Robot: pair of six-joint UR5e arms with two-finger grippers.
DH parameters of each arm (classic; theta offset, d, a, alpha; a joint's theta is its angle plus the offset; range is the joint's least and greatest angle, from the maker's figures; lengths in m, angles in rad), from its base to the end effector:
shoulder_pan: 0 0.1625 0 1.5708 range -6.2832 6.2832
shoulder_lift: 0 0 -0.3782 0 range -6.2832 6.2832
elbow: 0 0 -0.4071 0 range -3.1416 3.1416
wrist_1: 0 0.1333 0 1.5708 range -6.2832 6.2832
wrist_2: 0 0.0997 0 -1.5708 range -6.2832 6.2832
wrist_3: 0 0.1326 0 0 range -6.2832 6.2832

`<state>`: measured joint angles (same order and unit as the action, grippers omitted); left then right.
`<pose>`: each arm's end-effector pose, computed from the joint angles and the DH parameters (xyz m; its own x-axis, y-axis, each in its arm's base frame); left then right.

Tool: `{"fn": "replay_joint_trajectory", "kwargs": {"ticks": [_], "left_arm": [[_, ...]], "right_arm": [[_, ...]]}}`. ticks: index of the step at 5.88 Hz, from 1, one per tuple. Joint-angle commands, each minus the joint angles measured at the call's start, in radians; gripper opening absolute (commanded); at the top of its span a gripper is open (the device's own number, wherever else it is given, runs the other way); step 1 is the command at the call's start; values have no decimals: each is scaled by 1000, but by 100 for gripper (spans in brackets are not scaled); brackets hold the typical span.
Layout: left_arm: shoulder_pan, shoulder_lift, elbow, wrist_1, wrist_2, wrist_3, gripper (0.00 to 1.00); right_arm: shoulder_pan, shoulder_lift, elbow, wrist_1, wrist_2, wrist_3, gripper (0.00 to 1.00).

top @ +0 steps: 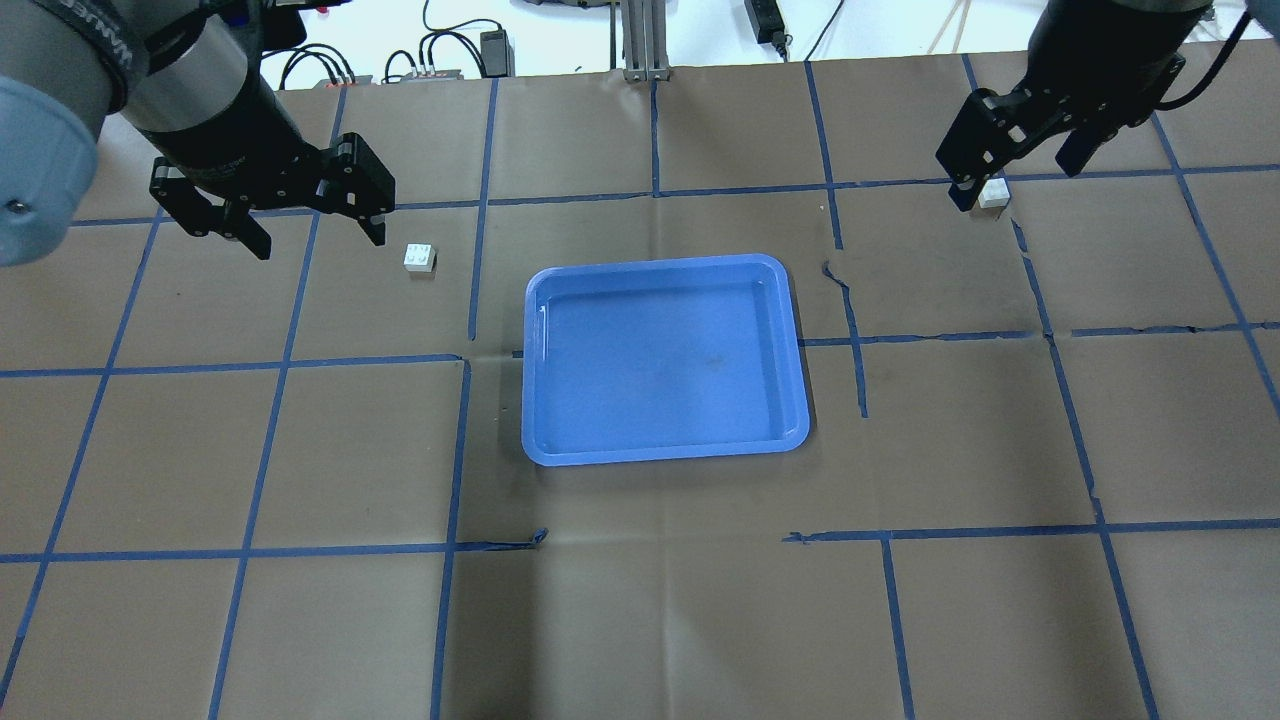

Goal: Assemble white blocks and place on blue tray

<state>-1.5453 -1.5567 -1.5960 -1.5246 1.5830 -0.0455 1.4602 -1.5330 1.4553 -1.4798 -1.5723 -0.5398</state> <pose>-0.1187 -0.5092 0.4071 -0.9974 -0.0713 -0.0106 -0.0709 0.9968 -0.0356 0.0751 -0.5296 0.4381 -0.9093 -0.4161 -0.0055 -0.4162 0.9092 0.0122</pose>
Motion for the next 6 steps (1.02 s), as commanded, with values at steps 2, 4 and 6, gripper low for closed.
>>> {"fn": "replay_joint_trajectory", "kwargs": {"ticks": [2,4,6], "left_arm": [[88,-290,37,282,-11,111,99],[102,-522,108,466,-20,167,99],[102,-624,110,486,-50,173,99]], "right_arm": [[-142,95,-22,-115,5,-639,100],[-182,259,-161,-132,8,-1113,99],[-269,431,-321,-132,132,-1403,99]]}}
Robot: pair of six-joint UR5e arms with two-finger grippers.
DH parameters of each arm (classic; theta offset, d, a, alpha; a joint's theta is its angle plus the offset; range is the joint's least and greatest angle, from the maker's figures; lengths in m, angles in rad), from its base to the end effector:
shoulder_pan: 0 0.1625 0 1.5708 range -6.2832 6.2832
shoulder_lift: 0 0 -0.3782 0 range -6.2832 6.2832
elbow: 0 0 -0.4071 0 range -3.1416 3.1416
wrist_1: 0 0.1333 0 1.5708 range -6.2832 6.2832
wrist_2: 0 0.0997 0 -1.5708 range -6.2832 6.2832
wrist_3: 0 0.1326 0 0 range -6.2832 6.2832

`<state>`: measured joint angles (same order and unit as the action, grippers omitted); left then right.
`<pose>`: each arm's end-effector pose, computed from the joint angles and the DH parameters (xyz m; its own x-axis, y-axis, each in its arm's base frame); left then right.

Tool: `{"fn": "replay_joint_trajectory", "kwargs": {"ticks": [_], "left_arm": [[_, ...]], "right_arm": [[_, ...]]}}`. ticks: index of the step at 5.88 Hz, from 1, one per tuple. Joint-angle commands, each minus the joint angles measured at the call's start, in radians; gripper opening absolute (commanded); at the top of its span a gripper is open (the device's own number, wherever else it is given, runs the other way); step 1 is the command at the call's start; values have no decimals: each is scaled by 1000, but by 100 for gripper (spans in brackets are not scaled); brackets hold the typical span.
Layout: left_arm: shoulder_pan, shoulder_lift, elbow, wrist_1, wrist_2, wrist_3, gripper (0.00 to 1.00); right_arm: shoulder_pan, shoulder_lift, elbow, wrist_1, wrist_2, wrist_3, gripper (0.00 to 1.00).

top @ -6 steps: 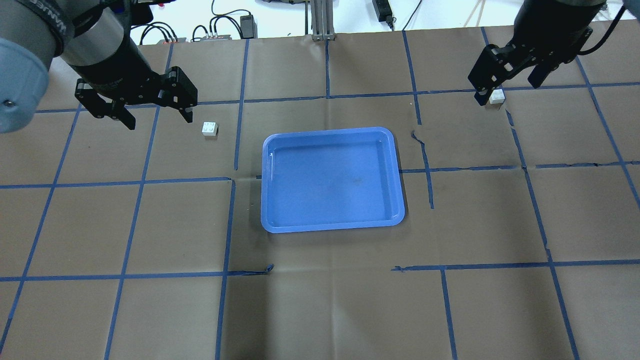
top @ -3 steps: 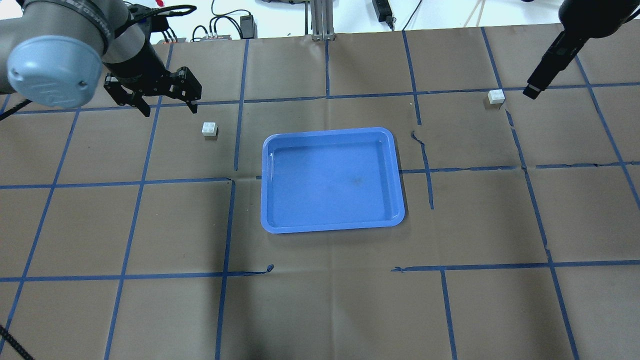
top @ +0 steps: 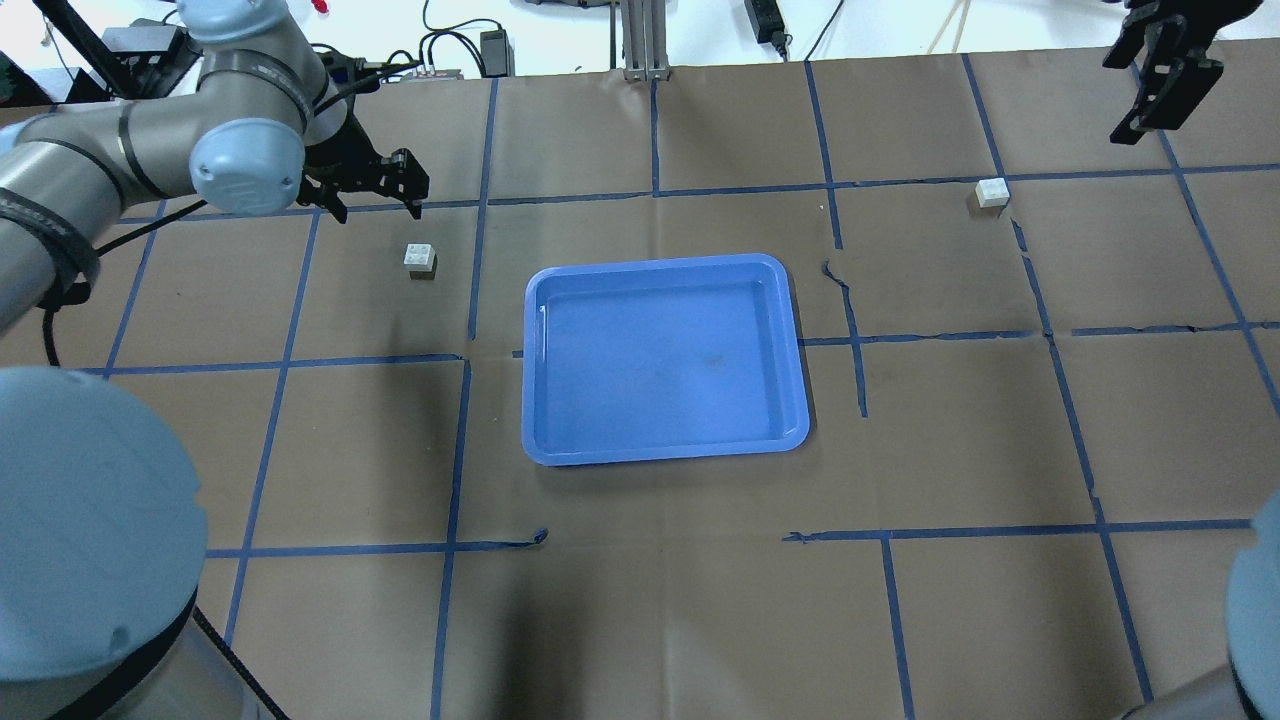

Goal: Assemble white blocks and place on blue tray

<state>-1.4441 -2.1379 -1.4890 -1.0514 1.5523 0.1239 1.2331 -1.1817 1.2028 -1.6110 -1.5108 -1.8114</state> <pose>-0.0503 -0.6792 0.1625 -0.9999 -0.0022 0.0141 -0.0027 0.9993 -0.0361 -0.0830 -0.6626 0.3734 -0.0972 -0.9947 0.0328 -0.9940 0.0954 -0.0537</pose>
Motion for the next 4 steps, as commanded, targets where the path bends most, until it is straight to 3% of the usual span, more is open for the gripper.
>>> {"fn": "replay_joint_trajectory", "kwargs": {"ticks": [1,3,4], "left_arm": [[1,-66,-14,75,-52,20,99],[1,-80,-23,94,-49,45,98],[1,-83,-20,97,-46,43,97]], "right_arm": [[-75,152,-121,-1,137,-181,99],[-101,285,-218,3,258,-184,100],[-127,333,-209,25,312,-199,100]]}}
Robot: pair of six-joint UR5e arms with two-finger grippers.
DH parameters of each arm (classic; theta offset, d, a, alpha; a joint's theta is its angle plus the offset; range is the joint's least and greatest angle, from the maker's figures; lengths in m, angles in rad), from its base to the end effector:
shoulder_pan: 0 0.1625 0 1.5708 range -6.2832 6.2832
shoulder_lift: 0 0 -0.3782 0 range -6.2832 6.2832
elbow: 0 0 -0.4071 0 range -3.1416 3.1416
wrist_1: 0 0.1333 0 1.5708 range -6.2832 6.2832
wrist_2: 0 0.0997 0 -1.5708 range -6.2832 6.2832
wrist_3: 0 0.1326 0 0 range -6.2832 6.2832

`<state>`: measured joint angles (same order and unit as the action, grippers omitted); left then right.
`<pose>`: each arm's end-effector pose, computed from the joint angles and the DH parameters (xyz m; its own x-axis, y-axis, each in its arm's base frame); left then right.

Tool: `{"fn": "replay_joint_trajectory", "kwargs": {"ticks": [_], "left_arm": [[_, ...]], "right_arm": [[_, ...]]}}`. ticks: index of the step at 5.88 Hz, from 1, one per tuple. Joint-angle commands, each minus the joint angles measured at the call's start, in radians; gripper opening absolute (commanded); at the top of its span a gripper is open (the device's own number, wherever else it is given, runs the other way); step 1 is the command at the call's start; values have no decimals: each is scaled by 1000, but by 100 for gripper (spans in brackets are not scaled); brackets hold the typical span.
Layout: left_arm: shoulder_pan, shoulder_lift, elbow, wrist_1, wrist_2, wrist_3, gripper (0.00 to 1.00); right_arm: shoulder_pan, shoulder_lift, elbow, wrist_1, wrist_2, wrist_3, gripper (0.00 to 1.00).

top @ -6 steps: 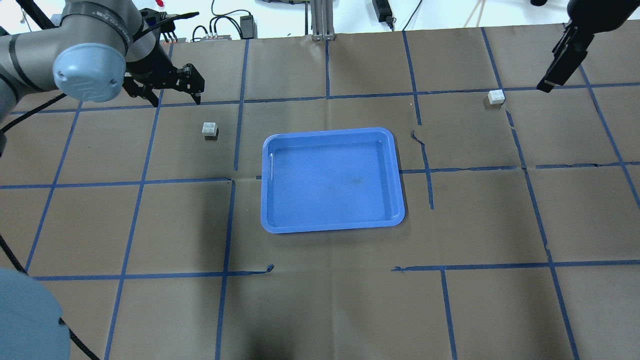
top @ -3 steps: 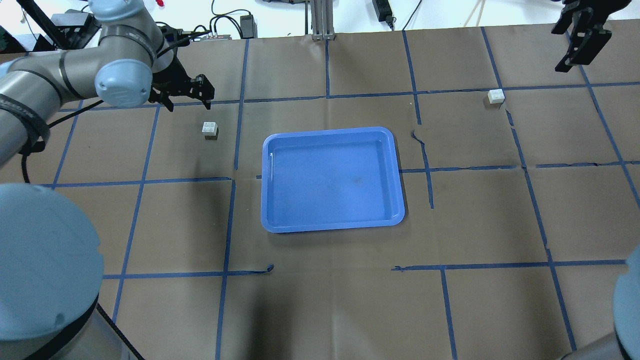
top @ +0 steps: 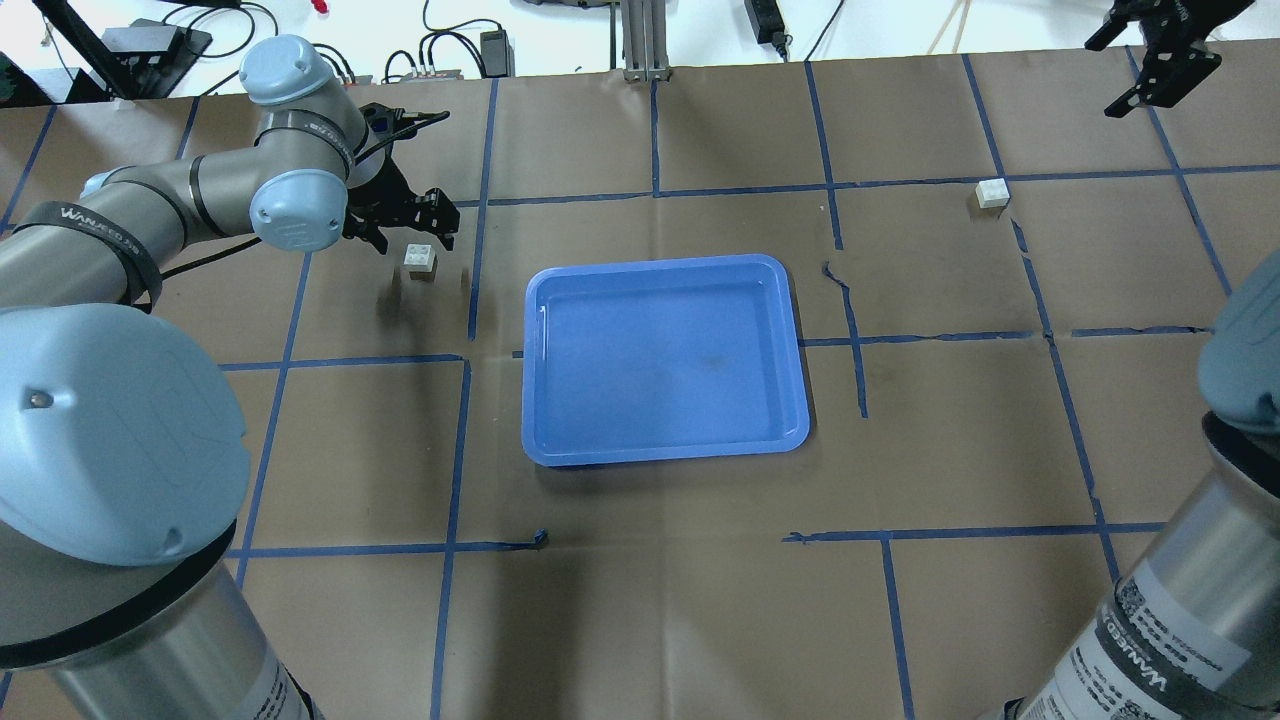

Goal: Assemble white blocks and place on blue tray

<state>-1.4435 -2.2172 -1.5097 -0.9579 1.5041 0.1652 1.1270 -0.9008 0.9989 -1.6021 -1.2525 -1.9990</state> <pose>-0.0559 -0.6831 0.1100 -0.9973 0.0399 0.0612 0.0376 0.9986 -0.0382 -0.1560 -0.7353 0.2868 -0.0373 -0.9969 0.0689 -0.9501 0.0140 -0.3118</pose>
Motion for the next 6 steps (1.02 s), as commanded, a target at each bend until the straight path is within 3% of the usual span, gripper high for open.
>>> {"fn": "replay_joint_trajectory", "kwargs": {"ticks": [1,2,3,6], "left_arm": [[0,-7,-1,5,-1,2,59],[0,-9,-1,5,-2,2,39],[0,-10,-3,4,-4,-3,28],[-35,42,-6,-8,-4,6,26]], "right_arm": [[-27,97,12,19,91,-106,100],[-27,129,48,18,102,-150,100],[-27,137,111,-2,105,-162,100],[-27,160,150,-74,140,-158,100]]}}
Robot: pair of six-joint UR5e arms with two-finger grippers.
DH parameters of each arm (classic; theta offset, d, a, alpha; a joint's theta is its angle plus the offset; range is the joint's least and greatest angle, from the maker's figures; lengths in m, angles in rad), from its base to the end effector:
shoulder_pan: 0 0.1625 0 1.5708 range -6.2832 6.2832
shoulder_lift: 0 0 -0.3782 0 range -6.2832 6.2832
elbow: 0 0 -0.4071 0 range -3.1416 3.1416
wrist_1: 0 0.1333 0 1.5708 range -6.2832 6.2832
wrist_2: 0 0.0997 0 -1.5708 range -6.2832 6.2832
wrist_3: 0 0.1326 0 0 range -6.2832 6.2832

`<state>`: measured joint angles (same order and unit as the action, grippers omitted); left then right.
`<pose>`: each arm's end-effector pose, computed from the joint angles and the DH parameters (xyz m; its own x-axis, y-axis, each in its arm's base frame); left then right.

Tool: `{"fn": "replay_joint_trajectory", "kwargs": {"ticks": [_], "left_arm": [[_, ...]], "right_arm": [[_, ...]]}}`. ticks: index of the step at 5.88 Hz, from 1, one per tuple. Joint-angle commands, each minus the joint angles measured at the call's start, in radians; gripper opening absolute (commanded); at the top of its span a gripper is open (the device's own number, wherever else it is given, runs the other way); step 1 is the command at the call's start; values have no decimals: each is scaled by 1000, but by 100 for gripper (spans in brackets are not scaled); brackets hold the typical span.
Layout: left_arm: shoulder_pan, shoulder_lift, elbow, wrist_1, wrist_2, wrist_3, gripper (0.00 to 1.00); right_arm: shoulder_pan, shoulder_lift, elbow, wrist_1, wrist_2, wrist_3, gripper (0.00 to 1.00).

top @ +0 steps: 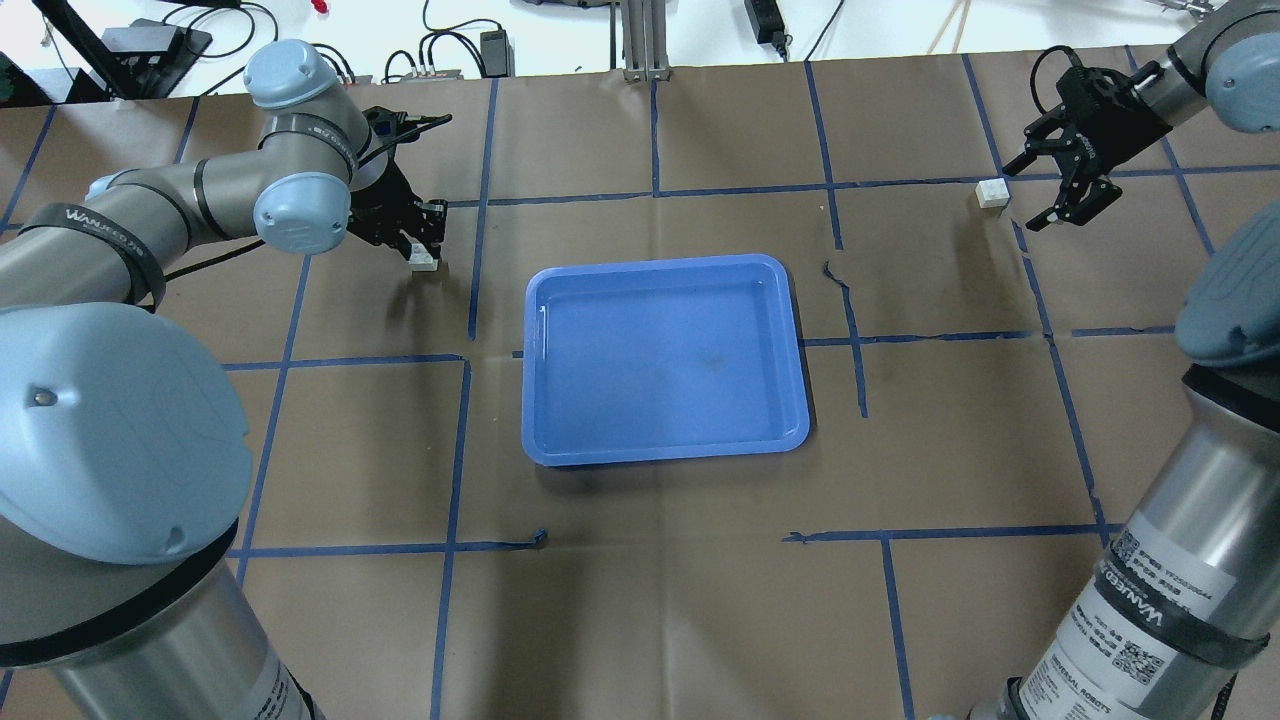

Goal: Assemble white blocks and place on blue tray

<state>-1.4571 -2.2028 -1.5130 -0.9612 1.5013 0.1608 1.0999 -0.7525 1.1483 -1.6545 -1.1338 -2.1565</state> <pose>-0.0656 -0.6814 0.1179 -0.9968 0.0497 0.0628 0.0468 0.9978 -0.0460 -0.1532 -0.7184 0.1191 0.0539 -0.9980 -0.0332 -0.8624 -0.0298 -0.5054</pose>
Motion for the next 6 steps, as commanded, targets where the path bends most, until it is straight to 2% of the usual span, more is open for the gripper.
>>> {"fn": "replay_joint_trajectory", "kwargs": {"ticks": [1,2,4,5,6], "left_arm": [[-123,58,-22,-4,4,31,26],[-240,101,-45,-4,11,111,26],[-356,184,-126,-37,13,353,26],[-405,187,-151,-37,17,590,27],[-439,169,-176,-36,17,729,27]], "right_arm": [[0,19,7,-109,64,-3,100],[0,31,11,-111,65,-6,100],[0,39,11,-110,65,-6,97],[0,39,10,-110,65,-6,76],[0,38,10,-111,65,-6,58]]}}
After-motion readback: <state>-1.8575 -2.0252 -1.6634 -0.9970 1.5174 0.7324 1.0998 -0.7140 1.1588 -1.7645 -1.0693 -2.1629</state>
